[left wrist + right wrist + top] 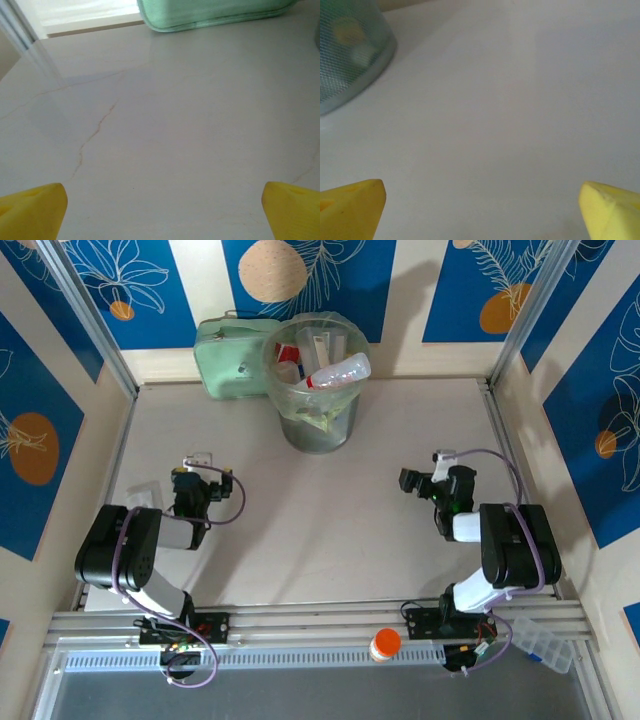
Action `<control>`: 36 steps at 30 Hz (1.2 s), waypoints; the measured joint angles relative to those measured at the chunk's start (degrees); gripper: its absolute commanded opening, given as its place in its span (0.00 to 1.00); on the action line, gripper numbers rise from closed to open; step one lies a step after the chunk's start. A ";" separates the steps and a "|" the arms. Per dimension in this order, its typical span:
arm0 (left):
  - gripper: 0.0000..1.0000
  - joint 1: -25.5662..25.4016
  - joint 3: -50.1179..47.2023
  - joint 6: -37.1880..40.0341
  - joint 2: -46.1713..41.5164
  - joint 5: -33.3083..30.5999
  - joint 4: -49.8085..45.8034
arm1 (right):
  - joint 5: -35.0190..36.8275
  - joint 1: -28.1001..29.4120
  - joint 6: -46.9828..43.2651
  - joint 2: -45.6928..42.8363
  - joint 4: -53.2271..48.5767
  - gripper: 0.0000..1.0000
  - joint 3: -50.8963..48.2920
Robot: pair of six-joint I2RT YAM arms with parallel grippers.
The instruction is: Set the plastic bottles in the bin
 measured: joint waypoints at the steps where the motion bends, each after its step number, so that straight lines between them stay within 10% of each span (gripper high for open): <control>1: 0.99 0.13 0.04 0.20 0.00 1.33 -0.09 | 0.28 0.87 -0.48 -0.02 0.24 0.99 0.87; 36: 0.99 0.50 0.24 1.03 0.00 5.97 -0.70 | 1.92 1.68 -2.01 -0.02 0.20 0.99 2.03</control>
